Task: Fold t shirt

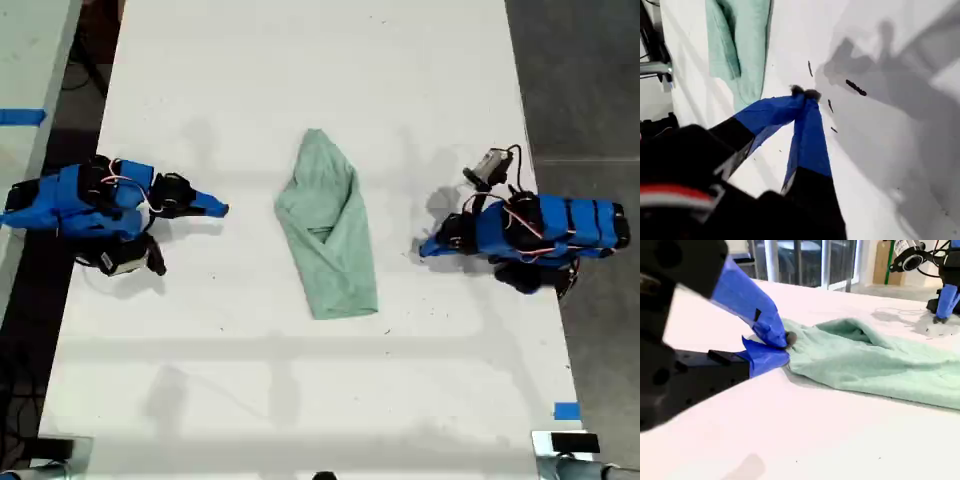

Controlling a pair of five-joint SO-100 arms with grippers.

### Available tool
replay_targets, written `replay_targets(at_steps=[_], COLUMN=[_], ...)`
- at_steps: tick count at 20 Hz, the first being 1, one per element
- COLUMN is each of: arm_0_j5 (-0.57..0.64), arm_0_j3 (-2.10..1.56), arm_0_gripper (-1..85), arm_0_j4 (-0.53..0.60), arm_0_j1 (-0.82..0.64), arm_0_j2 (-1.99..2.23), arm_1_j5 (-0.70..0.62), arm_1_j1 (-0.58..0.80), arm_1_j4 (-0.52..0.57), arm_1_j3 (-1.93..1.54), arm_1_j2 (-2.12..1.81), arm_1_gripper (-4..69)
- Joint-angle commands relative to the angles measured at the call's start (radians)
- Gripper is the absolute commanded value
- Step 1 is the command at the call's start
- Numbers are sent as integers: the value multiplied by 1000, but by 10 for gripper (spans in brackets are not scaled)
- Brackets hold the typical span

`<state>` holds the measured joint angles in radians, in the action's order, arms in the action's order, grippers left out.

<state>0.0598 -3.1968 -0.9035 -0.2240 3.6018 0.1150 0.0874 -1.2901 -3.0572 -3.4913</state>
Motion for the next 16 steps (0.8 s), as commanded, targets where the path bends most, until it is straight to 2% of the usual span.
replay_targets(at_steps=[1,5,8,9,12,14,16], arm_0_j5=[-97,-110,-222,-239,-364,-374,-374], arm_0_j3=[-11,-14,146,264,606,945,1330], arm_0_gripper=[-2,-3,-4,-4,-3,13,138], arm_0_j4=[43,58,3,29,114,78,-38], arm_0_j1=[-31,-28,-52,-12,167,262,333], arm_0_j2=[6,5,-212,-403,-996,-1437,-1807], arm_1_j5=[107,81,72,77,67,35,54], arm_1_j1=[101,118,71,57,-77,-133,-169], arm_1_j4=[87,126,147,164,354,304,279], arm_1_j3=[-57,-46,55,143,554,940,1173], arm_1_j2=[-12,-12,72,236,1020,1491,1709], arm_1_gripper=[-14,-12,-12,-12,-12,-14,40])
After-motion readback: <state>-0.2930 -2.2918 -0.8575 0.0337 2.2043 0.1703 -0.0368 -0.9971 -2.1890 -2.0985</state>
